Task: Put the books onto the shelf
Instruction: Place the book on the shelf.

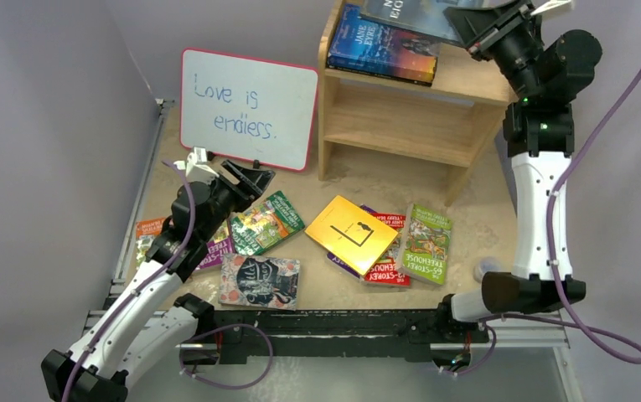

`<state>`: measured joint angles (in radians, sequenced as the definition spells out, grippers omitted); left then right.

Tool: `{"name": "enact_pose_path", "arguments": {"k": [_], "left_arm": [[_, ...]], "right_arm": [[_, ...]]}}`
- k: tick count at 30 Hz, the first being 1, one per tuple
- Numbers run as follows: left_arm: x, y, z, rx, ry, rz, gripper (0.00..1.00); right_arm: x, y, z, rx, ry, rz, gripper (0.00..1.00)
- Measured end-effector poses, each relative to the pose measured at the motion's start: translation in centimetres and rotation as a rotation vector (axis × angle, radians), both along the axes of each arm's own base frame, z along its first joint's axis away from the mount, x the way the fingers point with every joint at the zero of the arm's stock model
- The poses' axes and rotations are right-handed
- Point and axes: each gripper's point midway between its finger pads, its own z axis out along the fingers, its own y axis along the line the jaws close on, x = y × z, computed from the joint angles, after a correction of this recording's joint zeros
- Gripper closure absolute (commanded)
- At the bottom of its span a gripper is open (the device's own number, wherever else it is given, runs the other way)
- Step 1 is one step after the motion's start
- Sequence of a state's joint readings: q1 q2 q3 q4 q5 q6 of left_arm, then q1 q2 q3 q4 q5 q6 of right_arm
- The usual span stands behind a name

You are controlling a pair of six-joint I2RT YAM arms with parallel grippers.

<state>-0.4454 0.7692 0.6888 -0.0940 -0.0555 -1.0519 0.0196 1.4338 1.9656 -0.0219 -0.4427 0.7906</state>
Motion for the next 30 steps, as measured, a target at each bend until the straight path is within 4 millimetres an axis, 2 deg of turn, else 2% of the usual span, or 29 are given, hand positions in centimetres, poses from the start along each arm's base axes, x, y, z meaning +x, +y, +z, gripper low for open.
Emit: {"name": "enact_pose_path", "arguments": {"k": [4, 7, 9, 17, 22, 30], "left_arm": [[-0.2, 0.0, 0.5, -0.008, -0.017, -0.004, 0.33], [-0.3, -0.1, 0.4, -0.007, -0.013, -0.010, 0.34], [-0.2, -0.2, 0.3, -0.005, -0.008, -0.015, 0.34], [-0.2, -0.3, 0.1, 0.002, -0.004, -0.023, 0.34], [-0.2, -0.3, 0.1, 0.003, -0.004, -0.023, 0.34], [-0.2, -0.3, 0.1, 0.010, -0.008, -0.023, 0.35]], "right_arm": [[3.2, -3.1, -3.6, 0.134, 0.141, 0.038, 1.00], [4.5, -2.8, -6.0, 0.184, 0.244, 0.092, 1.00], [4.7, -2.1, -6.9, 0.208, 0.297, 0.133, 1.00], [3.7, -0.4, -7.1, 0.228, 0.369, 0.245, 0.99], [4.0, -0.2, -7.8, 0.252, 0.413, 0.268, 0.97], [4.5, 0.9, -7.7, 0.253, 0.439, 0.292, 0.76]]}}
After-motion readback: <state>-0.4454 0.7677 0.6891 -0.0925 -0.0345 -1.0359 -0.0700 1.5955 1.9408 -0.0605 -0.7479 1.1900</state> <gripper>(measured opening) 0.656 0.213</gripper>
